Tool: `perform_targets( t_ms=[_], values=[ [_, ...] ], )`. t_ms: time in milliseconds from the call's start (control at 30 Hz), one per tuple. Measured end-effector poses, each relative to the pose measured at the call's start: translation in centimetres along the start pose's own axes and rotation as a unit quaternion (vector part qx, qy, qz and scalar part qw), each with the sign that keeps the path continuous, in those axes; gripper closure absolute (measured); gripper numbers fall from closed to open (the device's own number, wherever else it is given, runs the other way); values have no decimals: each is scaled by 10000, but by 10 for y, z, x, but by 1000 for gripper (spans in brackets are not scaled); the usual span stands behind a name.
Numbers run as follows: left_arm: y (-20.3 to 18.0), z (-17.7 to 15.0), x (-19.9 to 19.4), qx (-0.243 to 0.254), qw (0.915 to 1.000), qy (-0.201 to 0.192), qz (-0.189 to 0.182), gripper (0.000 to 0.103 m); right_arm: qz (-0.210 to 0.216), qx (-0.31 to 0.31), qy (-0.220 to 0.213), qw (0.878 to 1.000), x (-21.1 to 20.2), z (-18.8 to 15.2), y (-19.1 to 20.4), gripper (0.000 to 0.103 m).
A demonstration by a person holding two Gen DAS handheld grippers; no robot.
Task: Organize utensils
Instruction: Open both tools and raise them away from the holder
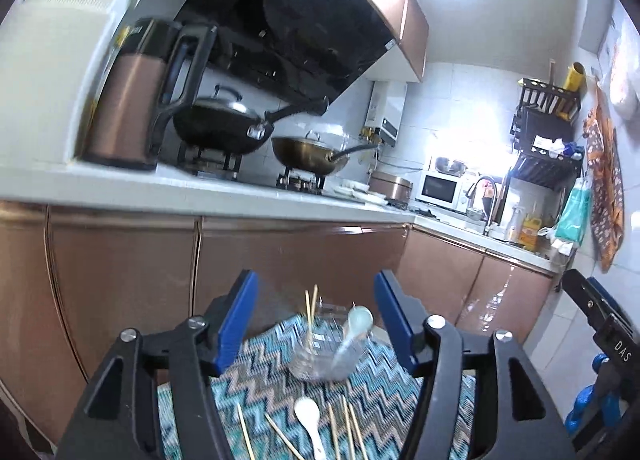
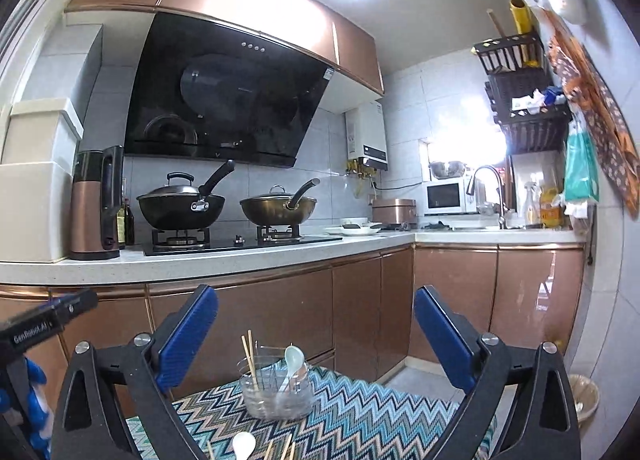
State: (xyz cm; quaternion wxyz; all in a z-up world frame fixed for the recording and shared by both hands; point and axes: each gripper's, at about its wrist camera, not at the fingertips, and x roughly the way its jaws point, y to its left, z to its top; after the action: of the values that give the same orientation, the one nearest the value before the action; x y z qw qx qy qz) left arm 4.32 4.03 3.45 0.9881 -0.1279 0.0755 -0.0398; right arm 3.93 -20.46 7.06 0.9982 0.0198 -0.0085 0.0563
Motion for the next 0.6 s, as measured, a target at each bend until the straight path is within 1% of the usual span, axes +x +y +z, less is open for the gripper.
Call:
perform_targets(
  t_ms=[33,133,267,467,600],
  values=[
    [2,-3,-3,-54,10000,39,-13,44,-15,12,2,10000,-6,-2,0,0],
    [9,-10,-13,-151,9998,89,-14,44,-80,12,0,10000,-20,-7,2,0],
    [17,-19,-28,-160,9998,37,91,44,-202,55,-41,9998,-36,-11,1,0],
    [26,-23,-43,-122,9994,-156,296,44,-430,26,-109,9990,-47,-16,-1,0],
    [31,-24,-45,-161,9992,-145,328,44,-451,20,-134,9989,-47,-22,-4,0]
  ],
)
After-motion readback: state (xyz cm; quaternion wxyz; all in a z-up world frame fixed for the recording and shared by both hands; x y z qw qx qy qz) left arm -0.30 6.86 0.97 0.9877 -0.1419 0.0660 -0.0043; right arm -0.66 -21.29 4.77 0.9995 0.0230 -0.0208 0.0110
